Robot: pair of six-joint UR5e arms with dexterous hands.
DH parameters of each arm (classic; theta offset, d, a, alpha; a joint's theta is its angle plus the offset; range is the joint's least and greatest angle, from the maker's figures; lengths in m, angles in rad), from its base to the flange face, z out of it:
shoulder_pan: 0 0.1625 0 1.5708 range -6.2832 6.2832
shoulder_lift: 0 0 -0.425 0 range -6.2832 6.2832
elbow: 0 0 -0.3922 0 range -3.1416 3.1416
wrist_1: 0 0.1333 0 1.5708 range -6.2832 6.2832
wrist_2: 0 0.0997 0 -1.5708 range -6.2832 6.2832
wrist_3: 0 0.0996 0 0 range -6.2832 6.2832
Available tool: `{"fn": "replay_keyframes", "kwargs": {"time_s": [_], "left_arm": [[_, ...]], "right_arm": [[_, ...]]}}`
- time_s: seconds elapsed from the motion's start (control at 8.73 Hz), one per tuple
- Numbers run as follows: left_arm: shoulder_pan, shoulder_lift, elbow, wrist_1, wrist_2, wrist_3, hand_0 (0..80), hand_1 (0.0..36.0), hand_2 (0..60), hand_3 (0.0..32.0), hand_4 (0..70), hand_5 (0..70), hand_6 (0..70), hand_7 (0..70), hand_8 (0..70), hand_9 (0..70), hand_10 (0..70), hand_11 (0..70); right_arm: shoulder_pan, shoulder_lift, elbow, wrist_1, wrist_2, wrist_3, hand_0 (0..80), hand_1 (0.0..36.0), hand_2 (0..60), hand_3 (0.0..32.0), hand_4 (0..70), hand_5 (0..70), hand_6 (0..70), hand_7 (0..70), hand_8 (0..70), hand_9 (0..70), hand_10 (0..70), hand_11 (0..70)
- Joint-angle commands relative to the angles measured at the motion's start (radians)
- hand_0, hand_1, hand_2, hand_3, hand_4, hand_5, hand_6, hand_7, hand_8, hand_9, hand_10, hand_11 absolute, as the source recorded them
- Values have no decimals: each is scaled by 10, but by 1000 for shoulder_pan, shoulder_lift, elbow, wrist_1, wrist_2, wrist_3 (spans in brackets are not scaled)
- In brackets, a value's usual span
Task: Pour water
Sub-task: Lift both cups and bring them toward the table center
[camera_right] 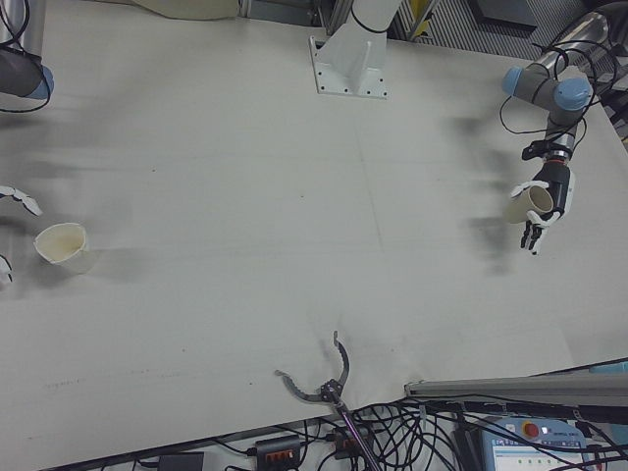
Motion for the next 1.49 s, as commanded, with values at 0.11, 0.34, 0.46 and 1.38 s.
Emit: {"fn": "replay_keyframes", "kwargs": {"time_s": [0.11, 0.34, 0.46, 1.38], "left_arm": [[2, -2, 19, -6, -1, 0, 800, 360, 600, 0, 357, 700, 118, 108, 19, 7, 39, 101], [1, -1, 37, -17, -1, -25, 800, 360, 600, 0, 365, 700, 123, 111, 20, 8, 41, 103], [1, -2, 46, -17, -3, -43, 800, 360, 600, 0, 362, 700, 122, 110, 21, 8, 42, 104], [11, 15, 30, -12, -20, -63, 800, 360, 600, 0, 330, 700, 107, 95, 17, 5, 38, 100]], "right_arm": [[-31, 34, 59, -63, 6, -46, 611, 337, 292, 0, 8, 88, 147, 134, 19, 12, 0, 0], [-53, 52, 59, -71, 12, -65, 608, 332, 276, 0, 8, 85, 146, 142, 19, 14, 0, 0], [-89, 55, 62, -71, 44, -65, 600, 318, 242, 0, 1, 82, 146, 145, 19, 15, 0, 0], [-150, 43, 495, -447, 118, -105, 800, 360, 600, 0, 101, 277, 618, 700, 590, 700, 182, 311]]}}
